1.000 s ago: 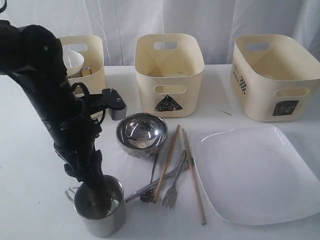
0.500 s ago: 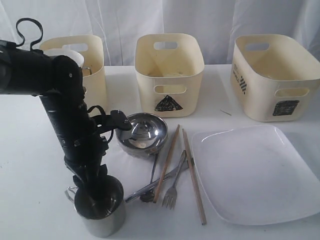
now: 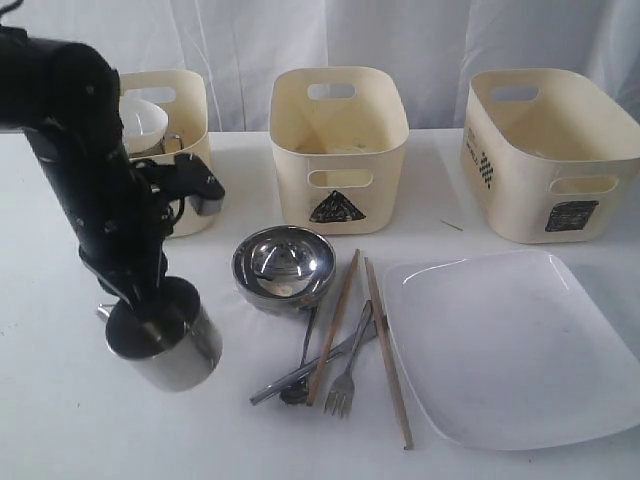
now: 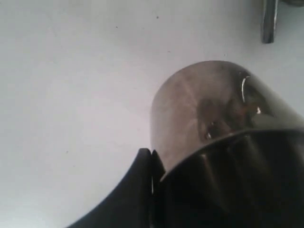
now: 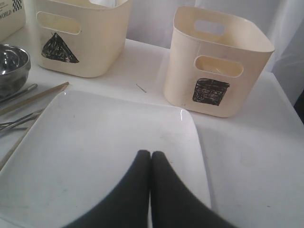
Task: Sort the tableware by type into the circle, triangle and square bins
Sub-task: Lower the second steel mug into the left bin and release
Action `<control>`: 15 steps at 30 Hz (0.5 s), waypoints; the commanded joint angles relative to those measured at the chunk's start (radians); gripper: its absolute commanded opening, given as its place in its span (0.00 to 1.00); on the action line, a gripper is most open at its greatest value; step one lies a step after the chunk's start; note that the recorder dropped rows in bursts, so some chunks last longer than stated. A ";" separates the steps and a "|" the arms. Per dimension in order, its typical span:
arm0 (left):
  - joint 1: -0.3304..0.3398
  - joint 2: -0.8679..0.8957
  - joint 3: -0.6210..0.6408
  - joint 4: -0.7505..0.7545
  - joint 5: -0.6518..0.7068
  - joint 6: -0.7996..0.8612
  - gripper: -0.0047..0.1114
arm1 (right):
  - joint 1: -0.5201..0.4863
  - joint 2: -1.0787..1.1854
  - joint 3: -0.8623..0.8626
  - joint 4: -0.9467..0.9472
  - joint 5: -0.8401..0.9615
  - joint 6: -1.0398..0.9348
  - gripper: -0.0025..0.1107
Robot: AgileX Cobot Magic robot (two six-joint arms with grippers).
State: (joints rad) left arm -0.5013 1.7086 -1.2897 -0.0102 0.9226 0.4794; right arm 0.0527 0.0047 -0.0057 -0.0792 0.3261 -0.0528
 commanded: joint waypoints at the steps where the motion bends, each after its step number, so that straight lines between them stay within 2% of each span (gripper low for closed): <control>1: 0.001 -0.110 -0.091 0.034 0.060 -0.045 0.04 | -0.002 -0.005 0.006 0.003 -0.010 0.004 0.02; 6: 0.001 -0.196 -0.221 0.334 -0.064 -0.239 0.04 | -0.002 -0.005 0.006 0.003 -0.010 0.004 0.02; 10: 0.005 -0.174 -0.304 0.604 -0.085 -0.423 0.04 | -0.002 -0.005 0.006 0.003 -0.010 0.004 0.02; 15: 0.092 -0.109 -0.366 0.609 -0.220 -0.579 0.04 | -0.002 -0.005 0.006 0.003 -0.010 0.004 0.02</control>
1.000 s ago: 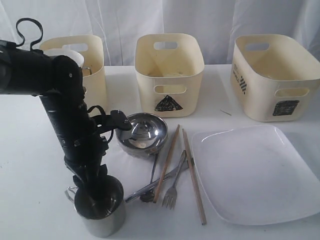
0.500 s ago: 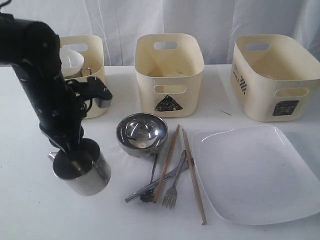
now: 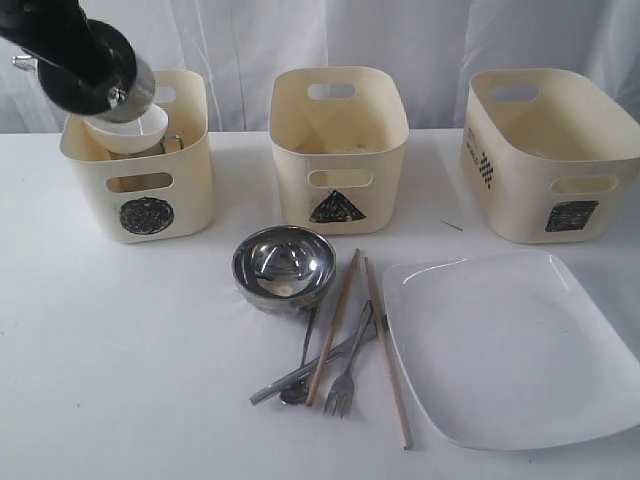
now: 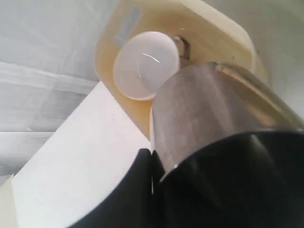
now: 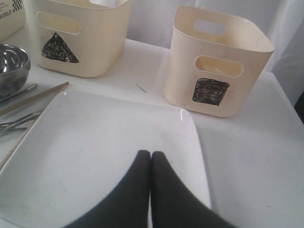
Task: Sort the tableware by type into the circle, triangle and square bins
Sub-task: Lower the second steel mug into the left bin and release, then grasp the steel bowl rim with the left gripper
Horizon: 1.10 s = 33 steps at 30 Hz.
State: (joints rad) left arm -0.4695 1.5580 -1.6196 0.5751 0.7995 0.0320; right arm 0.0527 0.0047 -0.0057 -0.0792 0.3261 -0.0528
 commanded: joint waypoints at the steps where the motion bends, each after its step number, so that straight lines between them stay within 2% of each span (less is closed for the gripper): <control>1: 0.078 0.059 -0.041 0.019 -0.118 -0.149 0.04 | -0.002 -0.005 0.006 0.003 -0.010 0.004 0.02; 5: 0.173 0.140 -0.064 -0.115 -0.182 -0.159 0.04 | -0.002 -0.005 0.006 0.003 -0.010 0.004 0.02; 10: 0.228 0.240 -0.113 -0.278 -0.218 -0.110 0.04 | -0.002 -0.005 0.006 0.003 -0.010 0.004 0.02; 16: 0.228 0.362 -0.204 -0.381 -0.229 -0.032 0.04 | -0.002 -0.005 0.006 0.003 -0.010 0.004 0.02; 19: 0.228 0.423 -0.241 -0.394 -0.192 -0.032 0.04 | -0.002 -0.005 0.006 0.003 -0.010 0.004 0.02; 28: 0.228 0.494 -0.247 -0.396 -0.139 -0.032 0.04 | -0.002 -0.005 0.006 0.003 -0.010 0.004 0.02; 30: 0.228 0.491 -0.256 -0.396 -0.138 -0.032 0.11 | -0.002 -0.005 0.006 0.003 -0.010 0.004 0.02; 33: 0.228 0.483 -0.256 -0.398 -0.134 -0.032 0.31 | -0.002 -0.005 0.006 0.003 -0.010 0.004 0.02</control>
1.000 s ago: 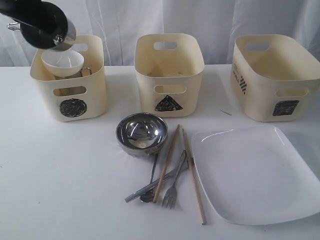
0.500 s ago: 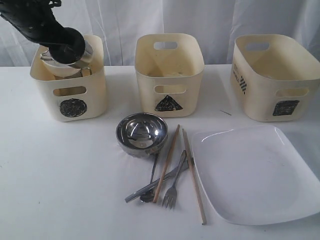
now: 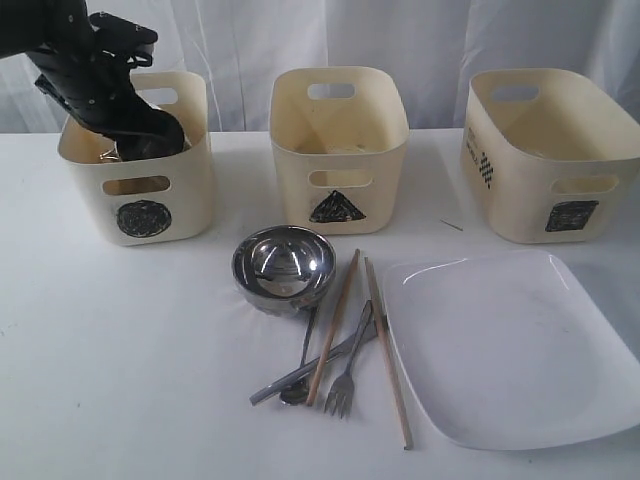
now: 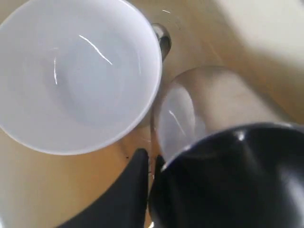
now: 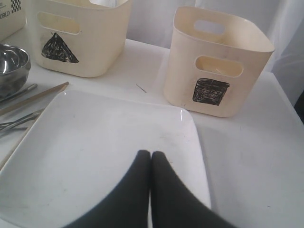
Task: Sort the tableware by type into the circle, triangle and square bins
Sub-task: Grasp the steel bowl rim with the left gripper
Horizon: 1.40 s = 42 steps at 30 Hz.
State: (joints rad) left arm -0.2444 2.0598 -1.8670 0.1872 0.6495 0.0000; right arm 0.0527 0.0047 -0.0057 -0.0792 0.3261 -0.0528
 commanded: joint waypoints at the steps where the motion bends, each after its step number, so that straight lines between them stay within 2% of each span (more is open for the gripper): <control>1: 0.003 -0.026 -0.008 -0.016 0.020 0.000 0.37 | -0.002 -0.005 0.006 0.003 -0.010 0.004 0.02; 3: 0.003 -0.048 -0.008 -0.018 0.026 0.000 0.40 | -0.002 -0.005 0.006 0.003 -0.010 0.004 0.02; 7: 0.002 -0.101 -0.008 -0.082 0.079 0.044 0.39 | -0.002 -0.005 0.006 0.003 -0.010 0.004 0.02; 13: 0.000 -0.200 -0.008 -0.211 0.246 0.134 0.39 | -0.002 -0.005 0.006 0.003 -0.010 0.004 0.02; 18: -0.048 -0.269 -0.007 -0.233 0.356 0.161 0.40 | -0.002 -0.005 0.006 0.003 -0.010 0.004 0.02; 21: -0.110 -0.280 -0.005 -0.287 0.363 0.208 0.40 | -0.002 -0.005 0.006 0.003 -0.010 0.004 0.02; 25: -0.213 -0.245 0.011 -0.282 0.343 0.235 0.40 | -0.002 -0.005 0.006 0.003 -0.010 0.004 0.02; 29: -0.276 -0.180 0.032 -0.280 0.328 0.264 0.40 | -0.002 -0.005 0.006 0.003 -0.010 0.019 0.02; 33: -0.296 -0.069 0.032 -0.284 0.330 0.264 0.42 | -0.002 -0.005 0.006 0.003 -0.010 0.032 0.02; 37: -0.296 -0.017 0.032 -0.307 0.308 0.253 0.57 | -0.002 -0.005 0.006 0.003 -0.010 0.032 0.02; 42: -0.296 0.013 0.032 -0.307 0.283 0.232 0.57 | -0.002 -0.005 0.006 0.003 -0.010 0.032 0.02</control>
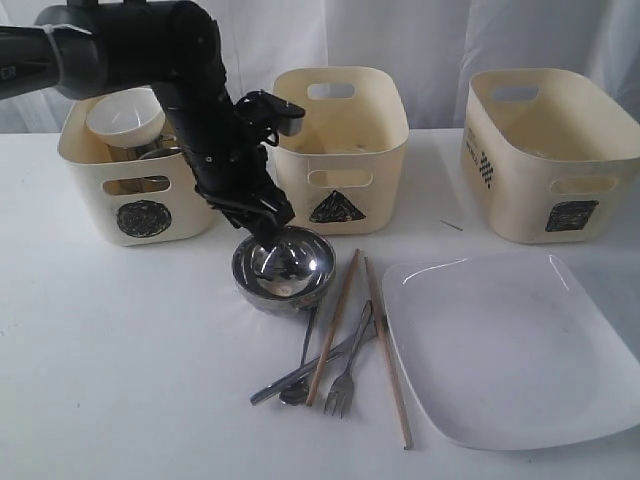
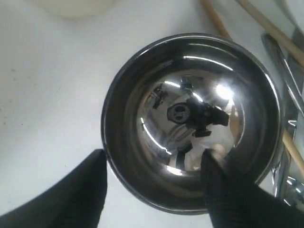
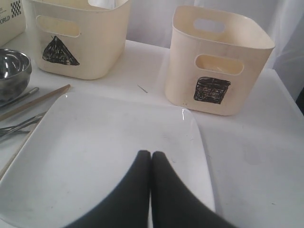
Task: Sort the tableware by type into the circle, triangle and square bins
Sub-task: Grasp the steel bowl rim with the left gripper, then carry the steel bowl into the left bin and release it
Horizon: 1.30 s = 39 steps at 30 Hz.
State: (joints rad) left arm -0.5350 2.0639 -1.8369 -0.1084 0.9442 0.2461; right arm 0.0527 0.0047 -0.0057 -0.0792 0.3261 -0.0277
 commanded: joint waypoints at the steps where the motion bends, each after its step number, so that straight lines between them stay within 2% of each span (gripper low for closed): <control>1: -0.005 0.009 0.002 -0.012 -0.019 -0.014 0.57 | -0.002 -0.005 0.006 0.003 -0.010 0.007 0.02; 8: -0.005 0.024 0.002 0.047 -0.032 -0.033 0.57 | -0.002 -0.005 0.006 0.003 -0.010 0.007 0.02; 33: -0.005 0.129 0.002 0.049 -0.029 -0.041 0.57 | -0.002 -0.005 0.006 0.003 -0.010 0.007 0.02; 35: -0.005 0.129 0.002 0.049 -0.029 -0.041 0.51 | -0.002 -0.005 0.006 0.003 -0.010 0.007 0.02; 39: -0.005 0.127 0.002 0.051 -0.001 -0.041 0.24 | -0.002 -0.005 0.006 0.003 -0.010 0.007 0.02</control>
State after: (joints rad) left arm -0.5350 2.1961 -1.8369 -0.0551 0.9040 0.2146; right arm 0.0527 0.0047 -0.0057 -0.0792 0.3261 -0.0260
